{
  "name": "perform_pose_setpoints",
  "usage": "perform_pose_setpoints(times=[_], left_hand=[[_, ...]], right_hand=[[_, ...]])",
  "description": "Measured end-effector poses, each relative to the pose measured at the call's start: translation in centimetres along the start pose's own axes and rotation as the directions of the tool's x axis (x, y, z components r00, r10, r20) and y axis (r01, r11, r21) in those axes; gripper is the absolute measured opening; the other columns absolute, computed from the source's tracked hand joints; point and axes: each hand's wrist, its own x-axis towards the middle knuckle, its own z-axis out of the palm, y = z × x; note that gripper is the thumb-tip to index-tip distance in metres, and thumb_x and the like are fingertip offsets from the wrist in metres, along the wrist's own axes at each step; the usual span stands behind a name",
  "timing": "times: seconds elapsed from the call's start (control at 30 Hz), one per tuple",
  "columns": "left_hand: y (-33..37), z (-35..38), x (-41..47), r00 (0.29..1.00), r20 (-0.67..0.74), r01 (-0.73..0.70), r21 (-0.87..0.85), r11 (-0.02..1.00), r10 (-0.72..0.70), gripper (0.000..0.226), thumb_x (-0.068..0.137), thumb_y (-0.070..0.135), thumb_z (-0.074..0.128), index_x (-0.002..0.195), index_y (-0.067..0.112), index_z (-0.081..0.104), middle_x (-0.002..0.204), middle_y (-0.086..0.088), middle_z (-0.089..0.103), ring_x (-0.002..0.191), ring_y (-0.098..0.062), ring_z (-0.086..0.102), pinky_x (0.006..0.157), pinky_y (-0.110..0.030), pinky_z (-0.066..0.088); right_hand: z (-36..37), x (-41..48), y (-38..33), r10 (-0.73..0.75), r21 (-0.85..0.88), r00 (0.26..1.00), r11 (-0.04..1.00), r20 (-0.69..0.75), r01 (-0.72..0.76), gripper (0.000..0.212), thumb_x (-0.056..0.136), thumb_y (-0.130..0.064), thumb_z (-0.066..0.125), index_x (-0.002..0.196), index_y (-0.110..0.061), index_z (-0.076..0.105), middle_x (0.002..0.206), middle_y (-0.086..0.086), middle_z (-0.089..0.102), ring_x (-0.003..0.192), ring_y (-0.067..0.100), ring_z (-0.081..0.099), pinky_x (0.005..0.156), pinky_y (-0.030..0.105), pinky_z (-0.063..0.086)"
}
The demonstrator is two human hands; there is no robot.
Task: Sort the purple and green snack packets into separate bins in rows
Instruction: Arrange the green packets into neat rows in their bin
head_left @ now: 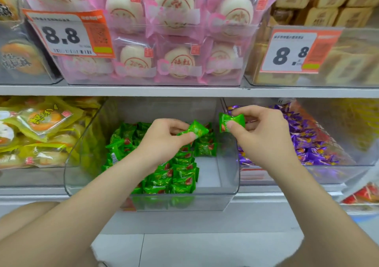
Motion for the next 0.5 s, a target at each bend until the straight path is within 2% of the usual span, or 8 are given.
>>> perform_pose_setpoints(times=[0.1,0.17,0.27,0.33,0.5], left_hand=[[0.1,1.8,2.0,0.989,0.081,-0.146,0.382,0.913,0.124,0.027,0.076,0.041,0.091,0.097,0.029,0.079,0.085,0.016,0.072,0.084,0.002,0.068,0.083,-0.023,0.055],[0.2,3.3,2.9,0.976,0.167,-0.206,0.523,0.827,0.137,0.028,0.072,0.045,0.092,0.092,0.033,0.076,0.081,0.019,0.07,0.085,-0.004,0.068,0.089,-0.035,0.057],[0.1,5.1,3.5,0.973,0.197,-0.226,0.672,0.705,0.124,0.028,0.073,0.046,0.09,0.092,0.035,0.073,0.087,0.02,0.068,0.098,-0.011,0.065,0.102,-0.048,0.045],[-0.1,5.9,3.7,0.973,0.195,-0.23,0.742,0.63,0.125,0.027,0.074,0.043,0.089,0.095,0.036,0.074,0.093,0.018,0.067,0.105,-0.016,0.062,0.104,-0.052,0.037],[-1.0,6.9,4.0,0.976,0.168,-0.215,0.825,0.523,0.136,0.026,0.077,0.044,0.084,0.098,0.035,0.072,0.097,0.011,0.067,0.108,-0.025,0.06,0.105,-0.054,0.033]], right_hand=[[-0.5,0.4,1.0,0.067,0.067,0.997,0.995,0.028,-0.069,0.017,0.083,-0.031,0.085,0.099,-0.027,0.08,0.071,-0.013,0.072,0.073,0.009,0.072,0.085,0.041,0.06],[-0.7,0.5,1.4,0.093,0.137,0.995,0.986,0.039,-0.097,0.016,0.082,-0.029,0.086,0.098,-0.027,0.081,0.075,-0.01,0.075,0.074,0.008,0.073,0.085,0.043,0.062],[-1.1,0.8,1.8,0.095,0.176,0.995,0.979,0.043,-0.101,0.016,0.082,-0.029,0.087,0.096,-0.028,0.081,0.077,-0.008,0.076,0.075,0.009,0.073,0.084,0.043,0.062],[-1.1,0.9,1.9,0.084,0.178,0.995,0.98,0.057,-0.093,0.016,0.082,-0.029,0.087,0.096,-0.028,0.08,0.077,-0.008,0.075,0.073,0.009,0.072,0.084,0.042,0.062],[-0.6,1.1,1.9,0.043,0.137,0.993,0.989,0.109,-0.058,0.021,0.081,-0.027,0.087,0.1,-0.028,0.079,0.08,-0.008,0.075,0.071,0.01,0.073,0.08,0.04,0.063]])
